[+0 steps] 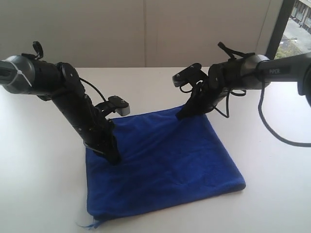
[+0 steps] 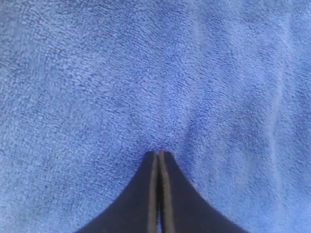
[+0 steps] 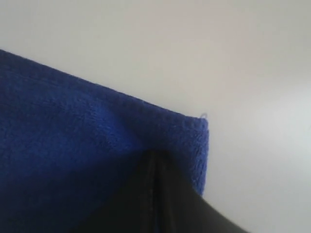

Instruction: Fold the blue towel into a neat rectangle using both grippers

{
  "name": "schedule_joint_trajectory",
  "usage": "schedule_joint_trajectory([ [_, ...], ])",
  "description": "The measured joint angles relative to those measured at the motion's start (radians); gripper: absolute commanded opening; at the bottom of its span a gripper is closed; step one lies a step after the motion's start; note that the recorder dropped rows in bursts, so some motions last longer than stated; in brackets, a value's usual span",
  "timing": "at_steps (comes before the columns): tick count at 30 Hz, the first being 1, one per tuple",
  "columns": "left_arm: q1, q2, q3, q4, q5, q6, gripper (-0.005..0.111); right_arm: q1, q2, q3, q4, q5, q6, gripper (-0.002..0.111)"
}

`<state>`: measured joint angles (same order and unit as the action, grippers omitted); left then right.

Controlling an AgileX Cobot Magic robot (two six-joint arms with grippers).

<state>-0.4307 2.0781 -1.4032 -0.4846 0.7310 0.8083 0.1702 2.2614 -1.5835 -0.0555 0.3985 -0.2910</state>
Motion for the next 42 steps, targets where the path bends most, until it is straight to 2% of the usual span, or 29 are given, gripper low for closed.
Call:
schedule_joint_trajectory([
  [10,0.001,-0.006,0.002,-0.021,-0.012,0.028,0.000,0.000,-0.018,0.000,0.016,-0.011,-0.007,0.000],
  [14,0.001,-0.043,0.012,-0.025,-0.080,0.037,0.000,0.009,-0.084,0.000,0.017,0.002,-0.011,0.000],
  [17,0.001,-0.113,0.012,-0.026,-0.139,0.039,0.000,0.014,-0.158,0.000,0.021,0.071,-0.017,0.000],
  [24,-0.001,-0.348,0.028,0.029,-0.252,-0.040,0.000,0.016,-0.272,0.040,0.021,0.408,-0.034,0.000],
  [30,-0.001,-0.603,0.192,0.215,-0.385,-0.266,0.000,0.016,-0.412,0.283,0.027,0.400,-0.025,0.000],
  [37,-0.001,-0.903,0.469,0.250,-0.578,-0.419,0.000,0.020,-0.560,0.556,0.075,0.258,-0.023,0.000],
  [42,-0.001,-1.085,0.637,0.253,-0.626,-0.471,0.000,0.020,-0.564,0.663,0.097,0.183,-0.023,0.000],
])
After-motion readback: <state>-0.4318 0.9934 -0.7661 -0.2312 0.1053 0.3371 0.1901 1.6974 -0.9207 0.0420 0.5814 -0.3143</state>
